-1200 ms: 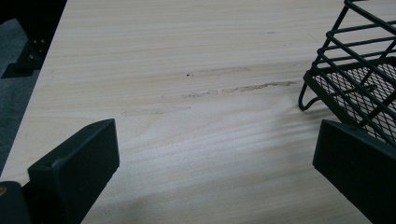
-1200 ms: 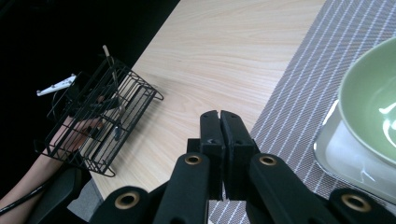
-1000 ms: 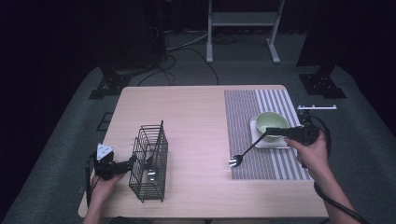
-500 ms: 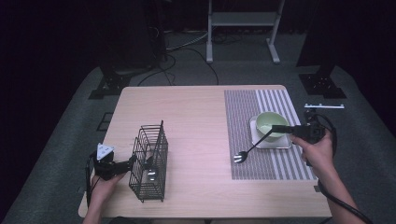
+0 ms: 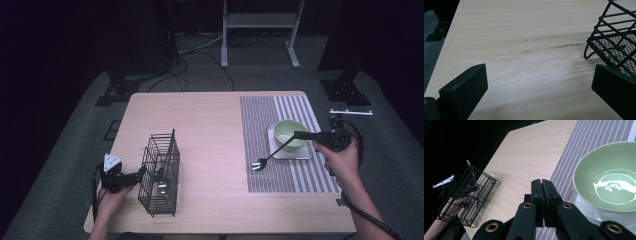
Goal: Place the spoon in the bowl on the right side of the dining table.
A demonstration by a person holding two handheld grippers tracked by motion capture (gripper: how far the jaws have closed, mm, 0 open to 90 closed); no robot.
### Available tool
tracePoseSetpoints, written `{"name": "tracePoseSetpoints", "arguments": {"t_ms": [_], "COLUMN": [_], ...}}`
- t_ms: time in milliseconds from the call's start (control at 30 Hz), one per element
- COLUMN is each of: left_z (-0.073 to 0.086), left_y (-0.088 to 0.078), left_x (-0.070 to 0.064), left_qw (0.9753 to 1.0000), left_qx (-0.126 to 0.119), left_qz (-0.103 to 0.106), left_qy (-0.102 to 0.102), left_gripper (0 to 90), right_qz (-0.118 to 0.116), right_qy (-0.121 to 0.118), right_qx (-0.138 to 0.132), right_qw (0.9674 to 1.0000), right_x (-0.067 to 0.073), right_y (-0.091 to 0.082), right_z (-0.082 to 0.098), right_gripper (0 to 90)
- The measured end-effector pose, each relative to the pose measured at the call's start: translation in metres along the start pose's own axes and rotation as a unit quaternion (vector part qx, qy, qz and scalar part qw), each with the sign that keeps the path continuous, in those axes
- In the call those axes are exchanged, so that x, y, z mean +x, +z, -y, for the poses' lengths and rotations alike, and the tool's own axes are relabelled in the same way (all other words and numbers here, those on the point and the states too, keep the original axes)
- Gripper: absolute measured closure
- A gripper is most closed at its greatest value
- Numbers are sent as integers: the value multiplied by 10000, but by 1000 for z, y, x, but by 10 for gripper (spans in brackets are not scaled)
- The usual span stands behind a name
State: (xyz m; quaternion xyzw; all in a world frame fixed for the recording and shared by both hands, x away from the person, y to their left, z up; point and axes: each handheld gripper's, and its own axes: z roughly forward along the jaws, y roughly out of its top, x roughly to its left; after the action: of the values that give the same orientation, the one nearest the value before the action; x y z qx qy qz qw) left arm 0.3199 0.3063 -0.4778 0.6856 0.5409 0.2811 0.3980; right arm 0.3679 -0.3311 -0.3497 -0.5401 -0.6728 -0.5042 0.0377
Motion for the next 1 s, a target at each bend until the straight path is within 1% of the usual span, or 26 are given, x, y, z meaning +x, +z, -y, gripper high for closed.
{"name": "tracePoseSetpoints", "arguments": {"t_ms": [300, 1000], "left_z": [0, 0], "left_y": [0, 0], "left_x": [0, 0], "left_qw": [10000, 10000], "left_qx": [-2, 0], "left_qz": [2, -5], "left_qy": [0, -1], "left_gripper": [0, 0], "right_qz": [83, 251], "right_qy": [37, 187], "right_qx": [-19, -263], "right_qw": [10000, 9992], "right_x": [-2, -10], "right_y": [-2, -18], "right_z": [-2, -7], "right_gripper": [883, 883]}}
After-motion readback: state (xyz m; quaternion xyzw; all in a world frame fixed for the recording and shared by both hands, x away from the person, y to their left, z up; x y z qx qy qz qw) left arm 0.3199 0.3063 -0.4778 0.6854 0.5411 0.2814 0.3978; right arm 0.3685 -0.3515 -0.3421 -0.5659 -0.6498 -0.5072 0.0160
